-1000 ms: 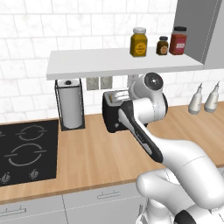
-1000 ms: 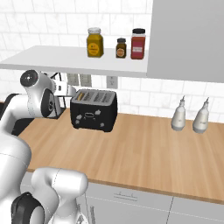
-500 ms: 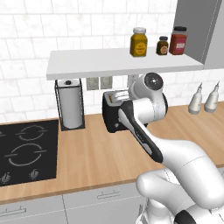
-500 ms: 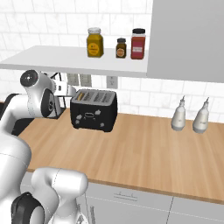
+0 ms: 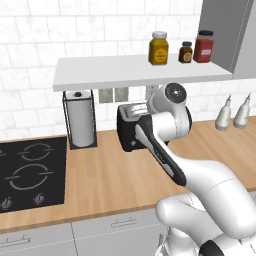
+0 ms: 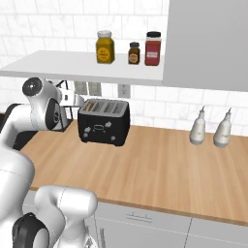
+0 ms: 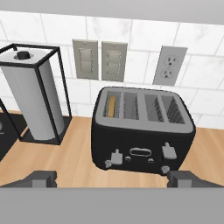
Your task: Start the toaster. Once the lever pops up, take the bread to the plate on the dining counter.
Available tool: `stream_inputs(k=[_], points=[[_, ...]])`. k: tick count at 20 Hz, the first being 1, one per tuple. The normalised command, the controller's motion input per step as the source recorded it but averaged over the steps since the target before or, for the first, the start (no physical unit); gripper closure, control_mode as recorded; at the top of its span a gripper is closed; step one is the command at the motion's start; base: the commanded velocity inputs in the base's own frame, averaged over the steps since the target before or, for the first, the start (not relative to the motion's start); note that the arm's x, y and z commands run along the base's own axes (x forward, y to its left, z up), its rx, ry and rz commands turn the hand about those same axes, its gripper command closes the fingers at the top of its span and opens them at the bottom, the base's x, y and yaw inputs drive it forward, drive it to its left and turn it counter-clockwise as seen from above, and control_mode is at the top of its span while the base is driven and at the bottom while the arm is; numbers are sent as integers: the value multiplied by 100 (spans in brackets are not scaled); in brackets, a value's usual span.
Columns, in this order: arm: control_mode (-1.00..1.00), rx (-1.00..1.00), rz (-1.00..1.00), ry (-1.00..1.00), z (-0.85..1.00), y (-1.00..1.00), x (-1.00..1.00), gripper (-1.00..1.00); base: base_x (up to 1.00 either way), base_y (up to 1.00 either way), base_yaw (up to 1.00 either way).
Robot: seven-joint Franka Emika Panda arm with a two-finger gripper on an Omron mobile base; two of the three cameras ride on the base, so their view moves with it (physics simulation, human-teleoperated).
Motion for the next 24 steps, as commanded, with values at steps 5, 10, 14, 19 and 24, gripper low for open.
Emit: stream_inputs(k=[5, 10, 14, 19, 24], points=[[-100, 0, 0, 0, 0, 0, 0, -100, 0, 0, 0], [-100, 0, 0, 0, 0, 0, 0, -100, 0, 0, 0], [-100, 0, 0, 0, 0, 0, 0, -100, 0, 0, 0], [-100, 0, 0, 0, 0, 0, 0, -100, 0, 0, 0], [-100, 0, 0, 0, 0, 0, 0, -100, 0, 0, 0]])
